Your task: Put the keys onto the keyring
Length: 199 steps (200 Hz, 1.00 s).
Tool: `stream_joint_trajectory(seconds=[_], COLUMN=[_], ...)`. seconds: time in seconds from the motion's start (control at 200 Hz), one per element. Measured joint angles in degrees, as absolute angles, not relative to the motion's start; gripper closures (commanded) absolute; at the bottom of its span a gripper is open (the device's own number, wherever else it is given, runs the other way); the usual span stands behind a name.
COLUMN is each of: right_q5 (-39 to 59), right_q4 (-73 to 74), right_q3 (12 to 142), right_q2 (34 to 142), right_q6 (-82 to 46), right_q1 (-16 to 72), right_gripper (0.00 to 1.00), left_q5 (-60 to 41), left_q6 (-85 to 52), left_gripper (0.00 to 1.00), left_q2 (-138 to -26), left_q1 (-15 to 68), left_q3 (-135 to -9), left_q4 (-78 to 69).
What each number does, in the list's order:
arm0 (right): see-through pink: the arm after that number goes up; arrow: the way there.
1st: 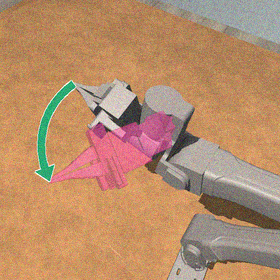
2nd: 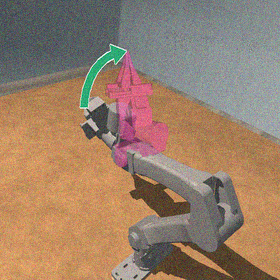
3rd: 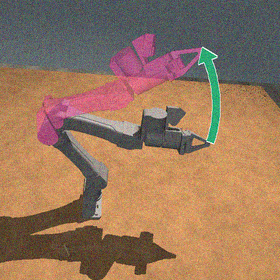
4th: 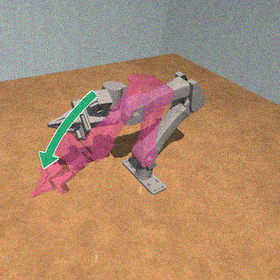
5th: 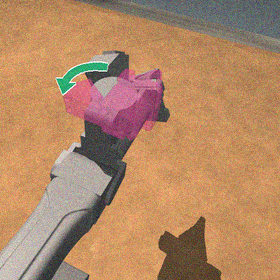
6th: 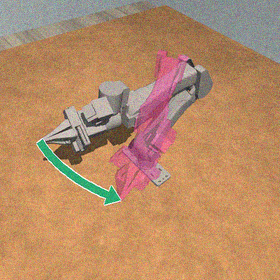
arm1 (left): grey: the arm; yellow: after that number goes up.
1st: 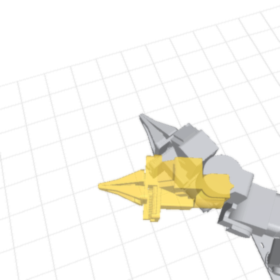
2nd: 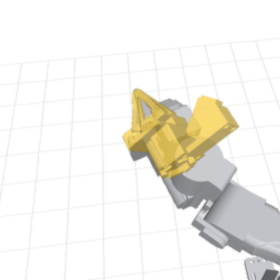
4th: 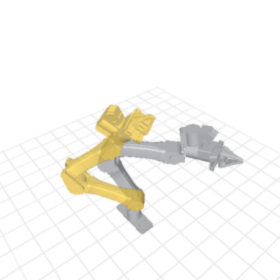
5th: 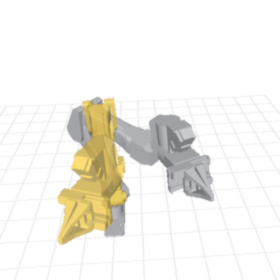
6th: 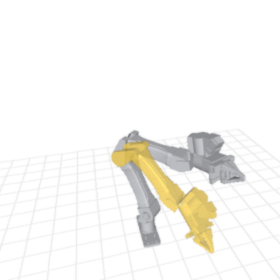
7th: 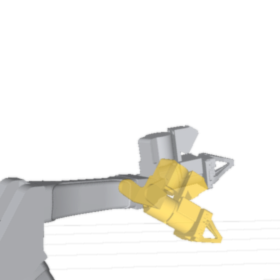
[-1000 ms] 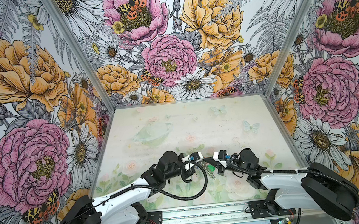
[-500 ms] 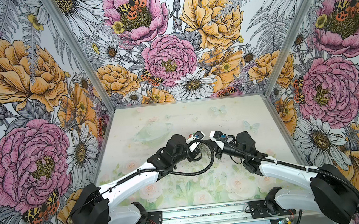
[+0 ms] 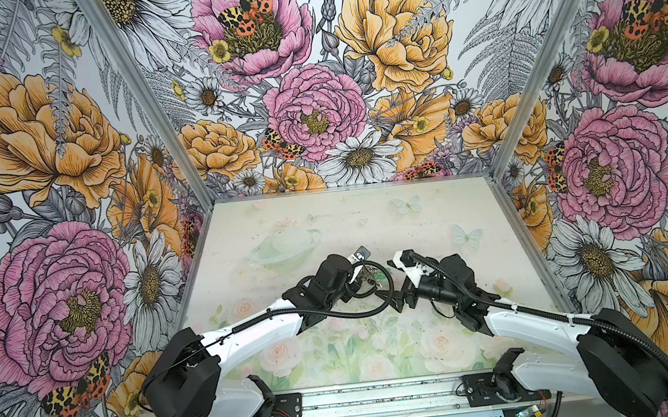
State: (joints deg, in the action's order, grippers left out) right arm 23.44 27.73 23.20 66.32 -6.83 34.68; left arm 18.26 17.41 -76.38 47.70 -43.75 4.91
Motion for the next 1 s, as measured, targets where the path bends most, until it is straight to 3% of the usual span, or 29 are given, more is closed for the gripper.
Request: stream_joint_trajectory(seconds=[0.255, 0.515, 0.746, 0.996], right_q5=[14.2, 8.3, 9.7, 16.5], right_q4=[10.3, -5.6, -12.1, -14.4], right_q3=[28.4, 34.0, 34.5, 32.9], right_q2=[64.8, 62.3, 61.9, 63.0], right_q6=[-24.8, -30.5, -34.9, -39.8], right_q1=[33.3, 31.0, 22.0, 21.3], right_gripper=[0.00, 0.00, 0.01, 0.01], left_q5=[19.6, 18.1, 10.3, 5.5], left_q6=[11.4, 10.2, 15.2, 15.1], left_gripper=[1.00, 1.00, 1.00, 1.00], left_q2=[-74.6, -83.6, -91.6, -94.8], left_q1=[48.8, 54.1, 59.5, 62.3], left_q3=[-43.2, -51.3, -54.1, -53.5], left_q4=[5.3, 7.2, 8.9, 11.1])
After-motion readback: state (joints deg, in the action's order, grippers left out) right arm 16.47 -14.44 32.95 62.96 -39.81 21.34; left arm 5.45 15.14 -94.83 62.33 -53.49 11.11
